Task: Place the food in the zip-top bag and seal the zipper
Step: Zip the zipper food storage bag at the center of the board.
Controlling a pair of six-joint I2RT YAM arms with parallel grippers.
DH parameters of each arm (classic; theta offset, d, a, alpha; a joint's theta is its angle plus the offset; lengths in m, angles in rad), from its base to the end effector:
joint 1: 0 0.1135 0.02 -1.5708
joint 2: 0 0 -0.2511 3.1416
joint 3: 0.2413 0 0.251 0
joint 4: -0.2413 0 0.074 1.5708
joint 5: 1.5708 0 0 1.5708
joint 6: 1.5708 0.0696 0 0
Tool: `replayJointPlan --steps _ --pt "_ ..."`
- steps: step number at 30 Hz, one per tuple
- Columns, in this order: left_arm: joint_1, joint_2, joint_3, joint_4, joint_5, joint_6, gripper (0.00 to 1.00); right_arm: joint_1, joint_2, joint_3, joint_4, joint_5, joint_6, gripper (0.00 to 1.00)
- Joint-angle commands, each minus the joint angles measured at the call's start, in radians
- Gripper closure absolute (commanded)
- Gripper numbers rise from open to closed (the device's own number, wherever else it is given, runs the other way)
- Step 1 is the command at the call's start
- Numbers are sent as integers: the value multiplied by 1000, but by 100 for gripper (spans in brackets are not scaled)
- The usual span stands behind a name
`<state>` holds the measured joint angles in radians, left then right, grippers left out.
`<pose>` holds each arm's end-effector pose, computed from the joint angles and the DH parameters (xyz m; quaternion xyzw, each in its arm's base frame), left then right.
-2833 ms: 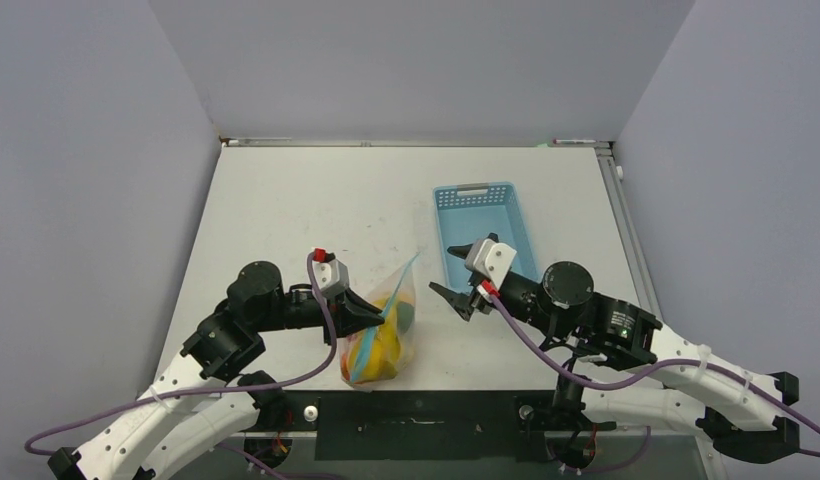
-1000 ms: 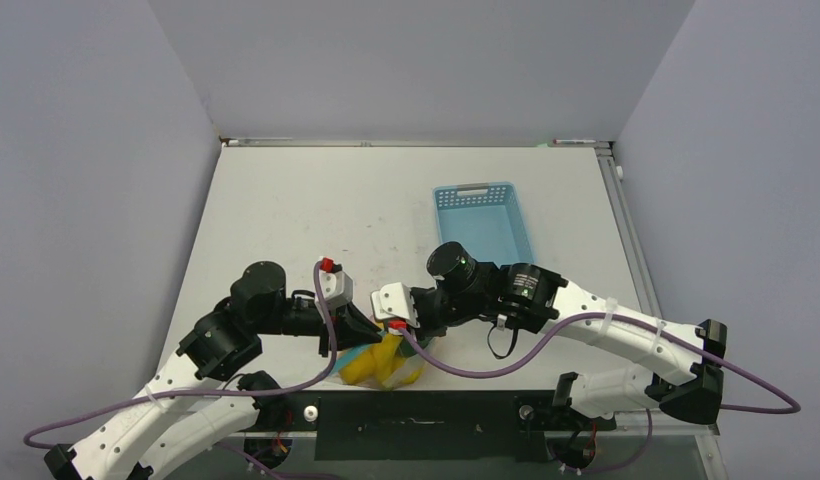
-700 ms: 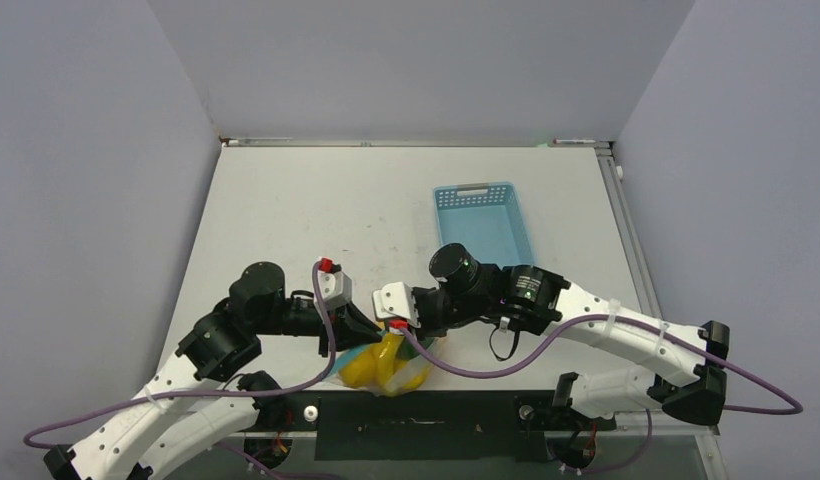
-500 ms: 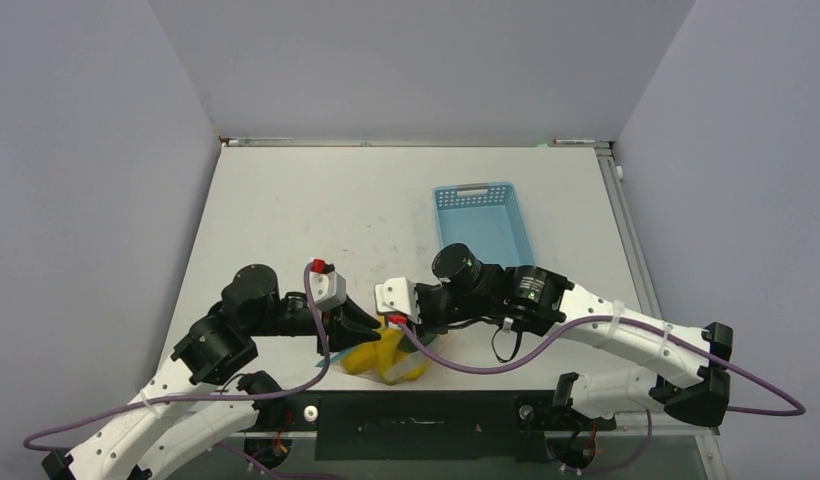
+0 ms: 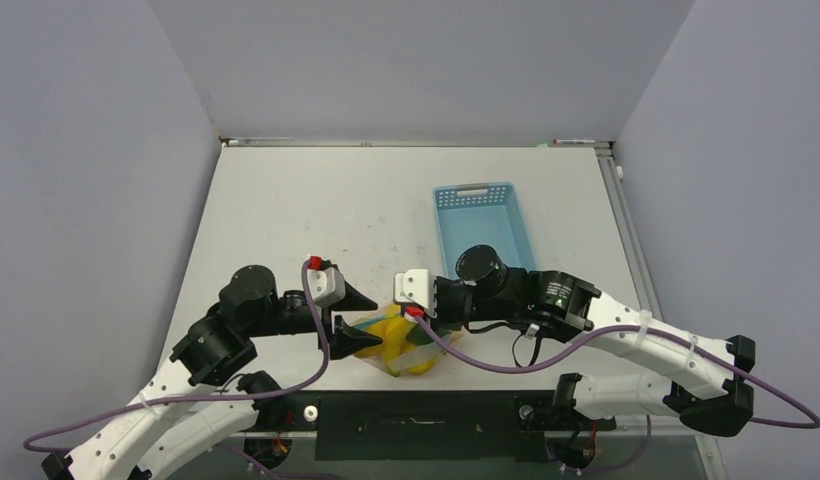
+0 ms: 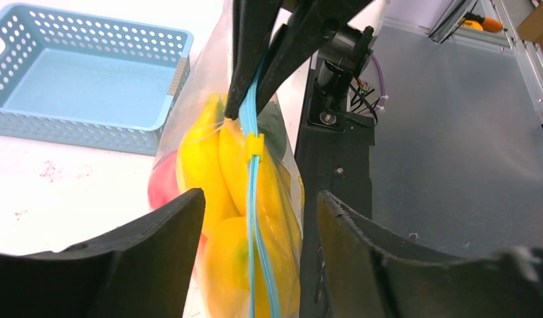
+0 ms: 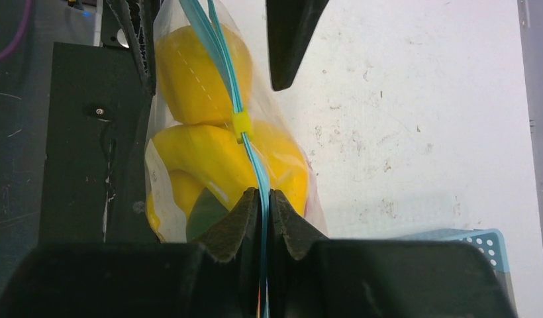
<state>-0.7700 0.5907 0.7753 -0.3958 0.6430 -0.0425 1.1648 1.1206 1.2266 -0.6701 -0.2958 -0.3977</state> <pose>0.0907 -0.1461 0.3299 0.4482 0.6189 -0.4614 0.4508 0.0862 0.2520 0.3499 -0.6606 0.5651 0.2982 0.3941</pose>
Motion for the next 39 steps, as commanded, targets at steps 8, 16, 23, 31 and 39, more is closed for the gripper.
replayJointPlan --steps 8,16,23,31,39 --pt "8 -23 -21 227 -87 -71 27 0 -68 -60 134 6 63 95" --pt "11 11 -24 246 -55 -81 26 5 -104 -99 214 9 105 95" --pt "17 25 -33 269 -31 -95 26 5 -113 -118 270 3 133 95" --pt "24 33 -34 281 -5 -102 45 5 -110 -131 301 3 145 95" --pt "24 40 -32 280 1 -99 57 6 -106 -134 307 3 150 95"
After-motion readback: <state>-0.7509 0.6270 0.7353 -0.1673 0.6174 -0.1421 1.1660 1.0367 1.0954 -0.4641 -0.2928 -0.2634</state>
